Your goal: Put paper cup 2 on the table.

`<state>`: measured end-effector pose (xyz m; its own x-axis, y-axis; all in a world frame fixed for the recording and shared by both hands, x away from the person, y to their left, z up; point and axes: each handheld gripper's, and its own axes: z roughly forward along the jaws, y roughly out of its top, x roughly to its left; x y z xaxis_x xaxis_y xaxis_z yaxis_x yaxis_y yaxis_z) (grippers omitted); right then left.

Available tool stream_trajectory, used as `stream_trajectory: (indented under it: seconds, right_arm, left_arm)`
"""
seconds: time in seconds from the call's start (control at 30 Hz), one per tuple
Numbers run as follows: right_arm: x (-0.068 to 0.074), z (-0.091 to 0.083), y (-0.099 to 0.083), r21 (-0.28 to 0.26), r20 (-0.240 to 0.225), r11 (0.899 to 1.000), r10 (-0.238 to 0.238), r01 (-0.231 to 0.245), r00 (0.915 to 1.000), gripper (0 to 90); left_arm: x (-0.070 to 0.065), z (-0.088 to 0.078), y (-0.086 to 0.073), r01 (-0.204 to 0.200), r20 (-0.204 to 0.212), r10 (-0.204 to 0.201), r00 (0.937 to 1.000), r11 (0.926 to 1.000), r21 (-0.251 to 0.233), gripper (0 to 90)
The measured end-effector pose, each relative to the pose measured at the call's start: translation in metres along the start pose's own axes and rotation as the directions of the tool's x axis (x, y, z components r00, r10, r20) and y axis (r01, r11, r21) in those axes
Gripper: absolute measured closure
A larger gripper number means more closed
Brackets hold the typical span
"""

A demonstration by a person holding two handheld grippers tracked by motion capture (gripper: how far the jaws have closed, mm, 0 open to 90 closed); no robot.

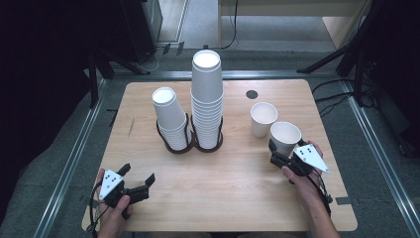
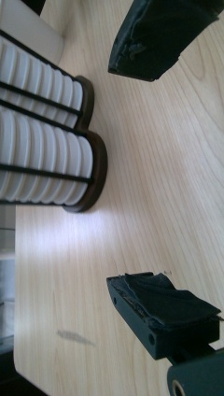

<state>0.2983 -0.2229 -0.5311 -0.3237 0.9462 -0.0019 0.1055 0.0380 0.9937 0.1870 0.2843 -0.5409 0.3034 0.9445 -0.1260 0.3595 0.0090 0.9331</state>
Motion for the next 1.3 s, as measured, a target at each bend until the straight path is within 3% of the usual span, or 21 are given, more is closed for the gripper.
stream_trajectory:
  seconds: [0.2, 0.33, 0.5, 0.77, 0.87, 1.17, 1.3]
  right_arm:
    - [-0.003, 0.001, -0.001, 0.011, -0.005, 1.000, 0.015, -0.015, 0.9999, 14.1]
    - [0.001, 0.002, -0.003, 0.028, 0.024, 0.999, -0.044, 0.043, 0.9988, 14.1]
    - [0.004, 0.004, -0.005, 0.044, 0.026, 0.997, -0.068, 0.066, 0.9974, 14.0]
    - [0.009, 0.008, -0.010, 0.090, 0.022, 0.990, -0.109, 0.107, 0.9938, 13.8]
    - [0.009, 0.010, -0.013, 0.109, 0.049, 0.987, -0.127, 0.121, 0.9907, 13.7]
    - [0.011, 0.009, -0.013, 0.111, 0.041, 0.986, -0.132, 0.127, 0.9904, 13.3]
    - [0.010, 0.006, -0.014, 0.104, 0.066, 0.989, -0.114, 0.107, 0.9912, 13.0]
  left_arm:
    - [0.015, -0.009, -0.001, 0.026, -0.037, -0.026, 0.9990, 0.9997, -0.006, 1.5]
    - [0.023, -0.015, -0.004, 0.039, -0.051, -0.039, 0.9980, 0.9992, 0.000, 1.5]
    - [0.032, -0.018, -0.006, 0.054, -0.066, -0.053, 0.9964, 0.9985, 0.009, 1.5]
    - [0.032, -0.014, -0.008, 0.045, -0.073, -0.043, 0.9964, 0.9985, 0.030, 1.5]
    - [0.032, -0.014, -0.009, 0.042, -0.072, -0.040, 0.9966, 0.9985, 0.034, 1.5]
    - [0.032, -0.013, -0.009, 0.045, -0.073, -0.042, 0.9964, 0.9984, 0.035, 1.5]
    - [0.031, -0.012, -0.010, 0.031, -0.073, -0.028, 0.9969, 0.9986, 0.042, 1.5]
